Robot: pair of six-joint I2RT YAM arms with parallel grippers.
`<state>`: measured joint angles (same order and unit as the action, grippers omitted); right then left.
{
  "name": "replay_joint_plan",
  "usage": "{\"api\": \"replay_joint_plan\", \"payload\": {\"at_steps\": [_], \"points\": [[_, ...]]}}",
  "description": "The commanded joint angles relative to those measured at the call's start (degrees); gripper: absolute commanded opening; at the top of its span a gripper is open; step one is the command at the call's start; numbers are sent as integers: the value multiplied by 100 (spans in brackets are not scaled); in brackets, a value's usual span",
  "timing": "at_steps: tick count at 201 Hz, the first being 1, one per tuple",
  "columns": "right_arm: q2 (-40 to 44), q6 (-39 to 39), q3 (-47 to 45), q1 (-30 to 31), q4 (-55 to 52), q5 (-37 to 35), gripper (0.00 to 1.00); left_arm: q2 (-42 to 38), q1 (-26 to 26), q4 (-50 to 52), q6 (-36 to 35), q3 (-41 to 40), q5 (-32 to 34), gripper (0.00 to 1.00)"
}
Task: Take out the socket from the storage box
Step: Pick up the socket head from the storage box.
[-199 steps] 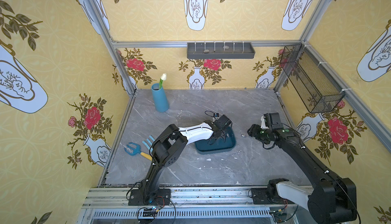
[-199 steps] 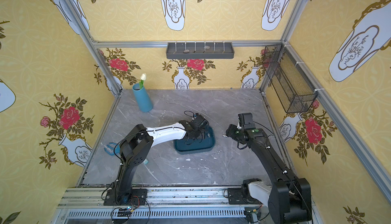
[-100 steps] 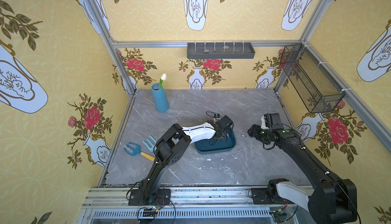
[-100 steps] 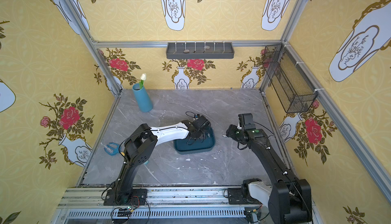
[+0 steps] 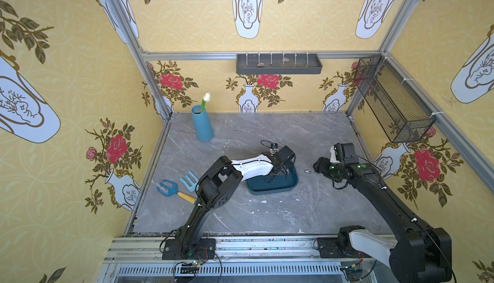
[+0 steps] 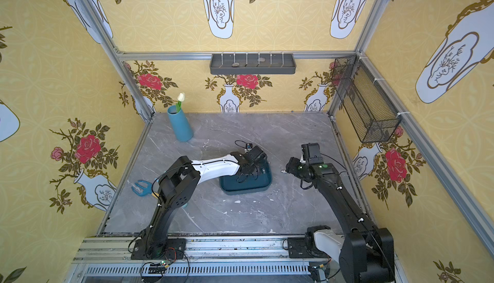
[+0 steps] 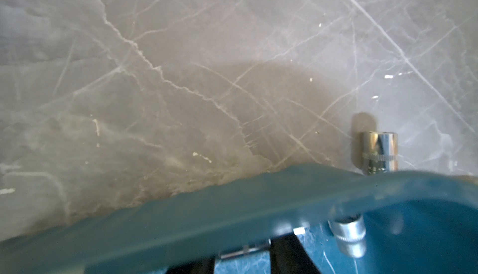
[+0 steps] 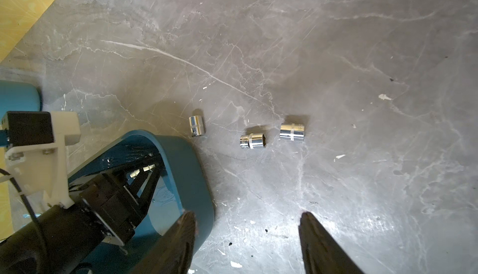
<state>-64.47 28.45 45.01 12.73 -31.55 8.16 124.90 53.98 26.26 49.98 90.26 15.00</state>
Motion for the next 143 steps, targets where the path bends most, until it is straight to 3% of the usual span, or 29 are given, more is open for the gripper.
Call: {"api": "replay_joint_plan", "payload": {"at_steps": [1, 76, 143], "points": [[0, -23, 0, -1, 0, -96, 68, 11, 5, 148, -72, -36, 30, 32], [14, -24, 59, -1, -36, -85, 68, -648, 7, 126, -229, -475, -101, 23], [21, 31, 95, 5, 19, 18, 68, -1965, -28, 382, -416, -1141, 209, 22]]}}
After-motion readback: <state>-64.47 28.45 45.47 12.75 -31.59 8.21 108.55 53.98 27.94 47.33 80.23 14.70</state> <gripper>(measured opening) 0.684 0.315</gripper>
